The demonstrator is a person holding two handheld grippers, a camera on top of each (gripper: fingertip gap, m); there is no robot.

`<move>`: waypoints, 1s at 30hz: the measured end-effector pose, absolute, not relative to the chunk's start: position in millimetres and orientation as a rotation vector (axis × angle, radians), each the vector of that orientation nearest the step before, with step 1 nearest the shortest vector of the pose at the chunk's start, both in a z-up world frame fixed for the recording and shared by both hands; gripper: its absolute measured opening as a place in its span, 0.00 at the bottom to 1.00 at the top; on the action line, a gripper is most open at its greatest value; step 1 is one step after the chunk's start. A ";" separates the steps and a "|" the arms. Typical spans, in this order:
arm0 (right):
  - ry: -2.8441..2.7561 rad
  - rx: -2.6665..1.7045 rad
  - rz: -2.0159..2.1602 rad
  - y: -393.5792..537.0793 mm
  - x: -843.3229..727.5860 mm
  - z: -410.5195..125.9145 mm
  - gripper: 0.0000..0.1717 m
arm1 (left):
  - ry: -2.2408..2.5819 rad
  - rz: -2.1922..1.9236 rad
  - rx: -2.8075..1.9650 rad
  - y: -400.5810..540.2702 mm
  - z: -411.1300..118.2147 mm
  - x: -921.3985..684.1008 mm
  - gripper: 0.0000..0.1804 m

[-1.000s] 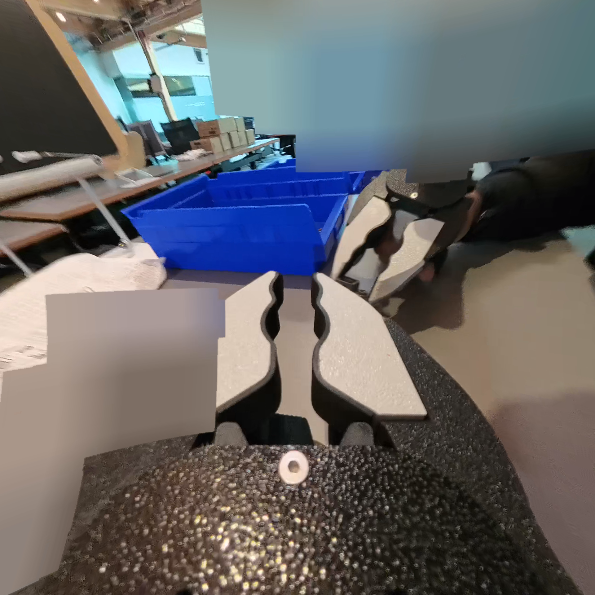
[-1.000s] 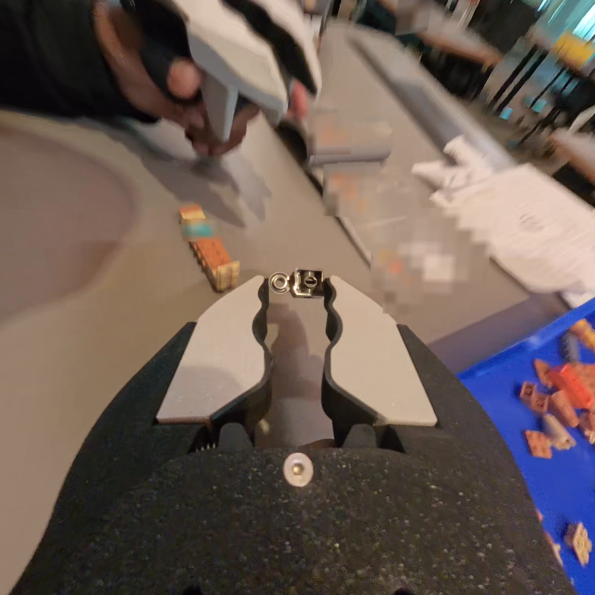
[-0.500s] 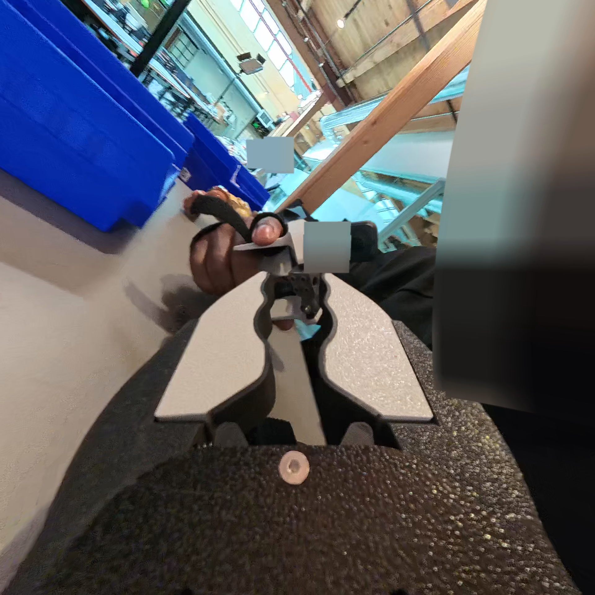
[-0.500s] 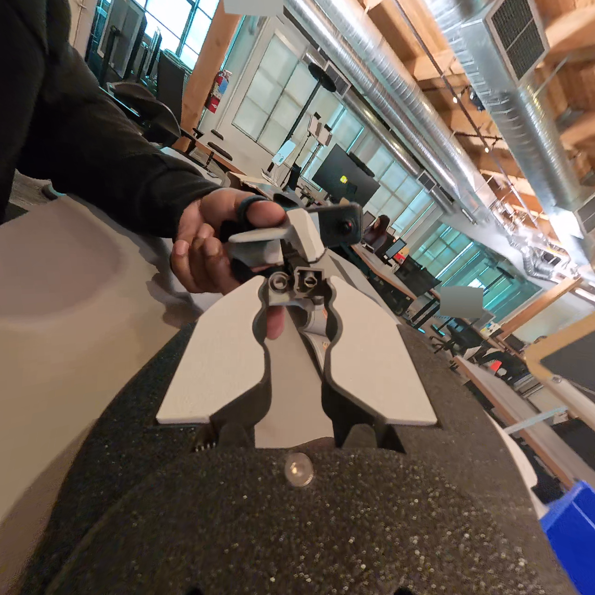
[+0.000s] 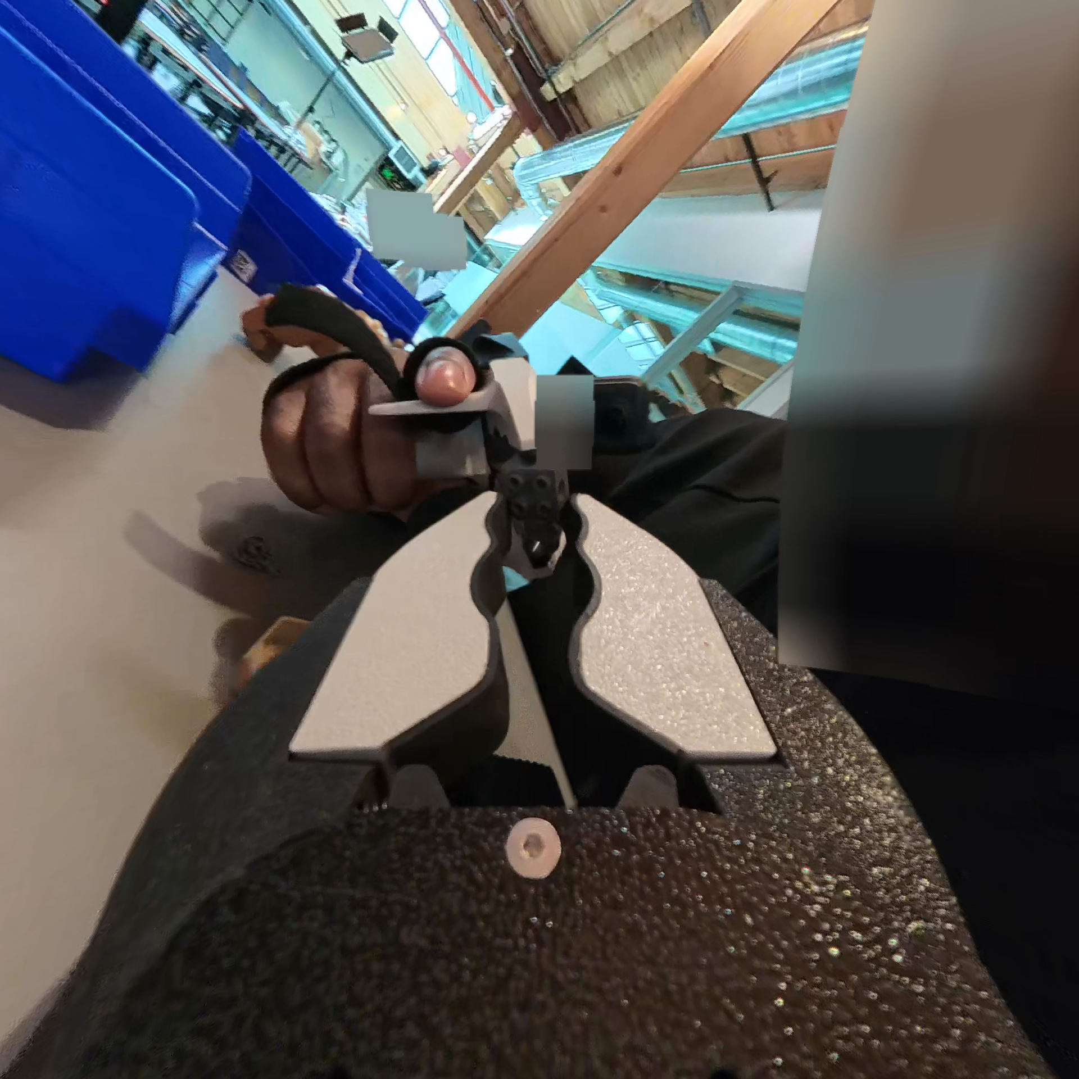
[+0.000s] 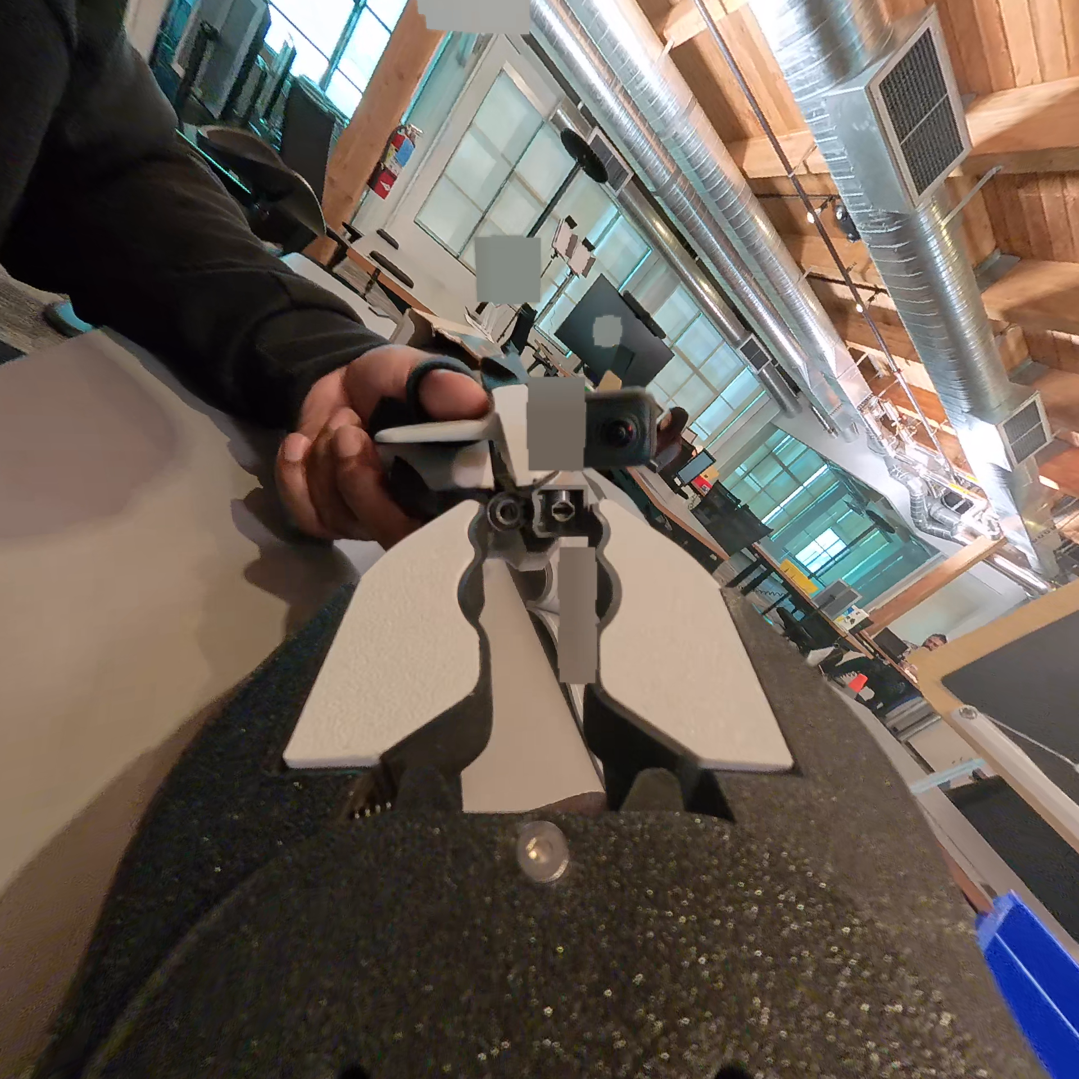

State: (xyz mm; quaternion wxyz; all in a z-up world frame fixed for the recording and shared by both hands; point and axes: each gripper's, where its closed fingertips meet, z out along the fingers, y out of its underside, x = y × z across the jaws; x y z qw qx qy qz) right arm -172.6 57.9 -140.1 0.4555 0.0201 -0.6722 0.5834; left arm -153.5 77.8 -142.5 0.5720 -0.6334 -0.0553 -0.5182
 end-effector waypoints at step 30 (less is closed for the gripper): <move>-2.363 -0.479 1.030 172.9 -172.1 -233.9 0.12 | -0.249 -0.593 -1.558 75.3 -159.4 -234.9 0.10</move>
